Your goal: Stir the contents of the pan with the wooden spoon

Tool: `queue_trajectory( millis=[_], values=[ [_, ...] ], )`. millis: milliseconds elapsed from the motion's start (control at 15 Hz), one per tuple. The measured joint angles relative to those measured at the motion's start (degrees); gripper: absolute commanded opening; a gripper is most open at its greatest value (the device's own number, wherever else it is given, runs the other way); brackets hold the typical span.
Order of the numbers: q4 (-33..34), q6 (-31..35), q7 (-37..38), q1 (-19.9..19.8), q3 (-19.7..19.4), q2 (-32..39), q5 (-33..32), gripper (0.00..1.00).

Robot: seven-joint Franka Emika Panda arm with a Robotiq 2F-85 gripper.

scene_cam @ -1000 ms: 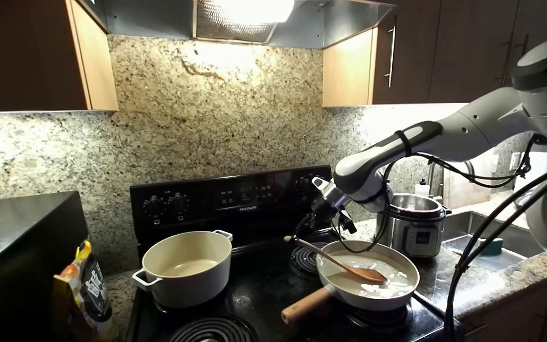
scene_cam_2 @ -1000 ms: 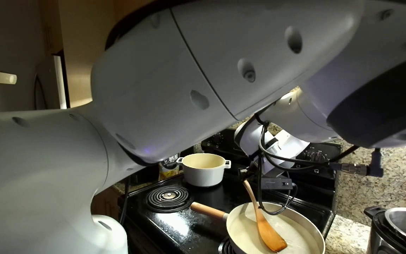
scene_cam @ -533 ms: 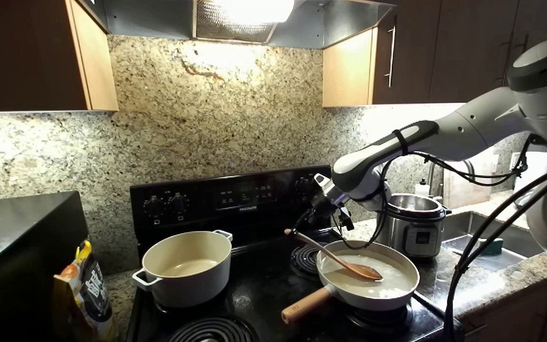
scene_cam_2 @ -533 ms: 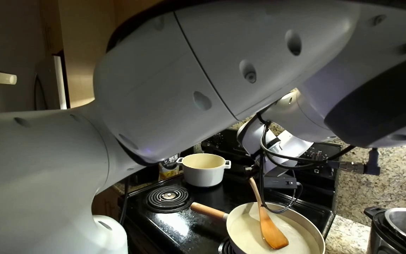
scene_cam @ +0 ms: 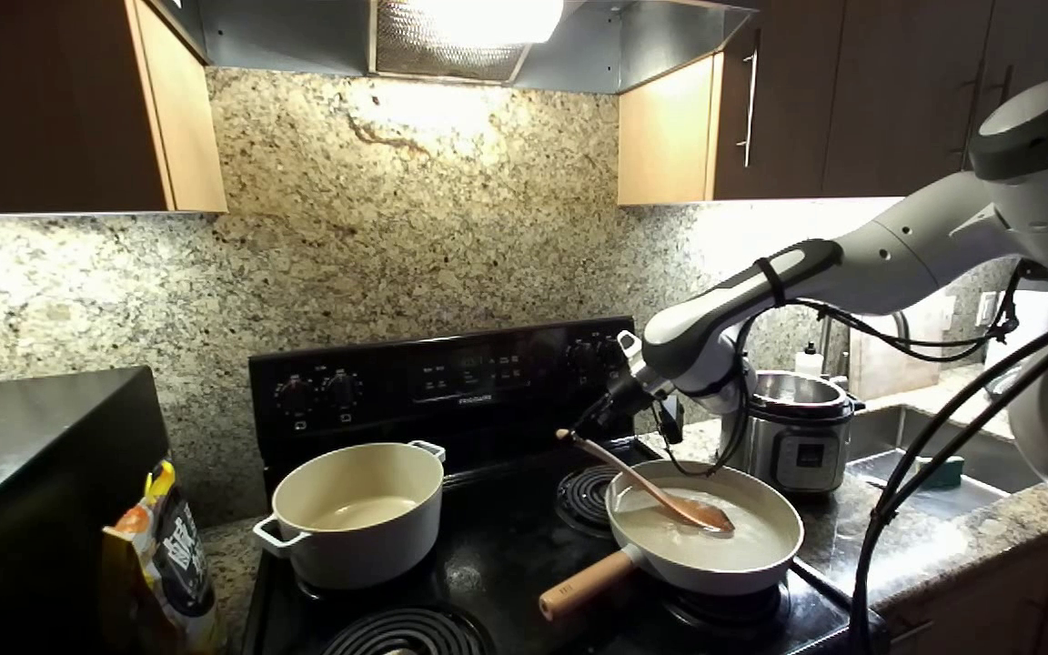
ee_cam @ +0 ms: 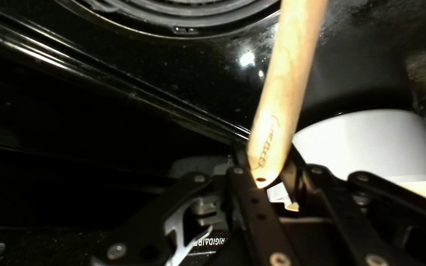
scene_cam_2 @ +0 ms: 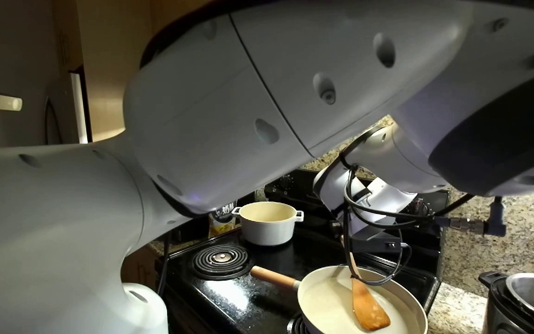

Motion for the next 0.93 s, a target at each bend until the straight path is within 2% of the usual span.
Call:
queue_trajectory(
  millis=[467, 933],
  values=[
    [0.2, 4.1, 0.7, 3.5, -1.1, -0.9, -0.1, 0.10],
    [0.9, 5.0, 1.2, 2.1, -2.3, -1.7, -0.1, 0.10]
  ],
)
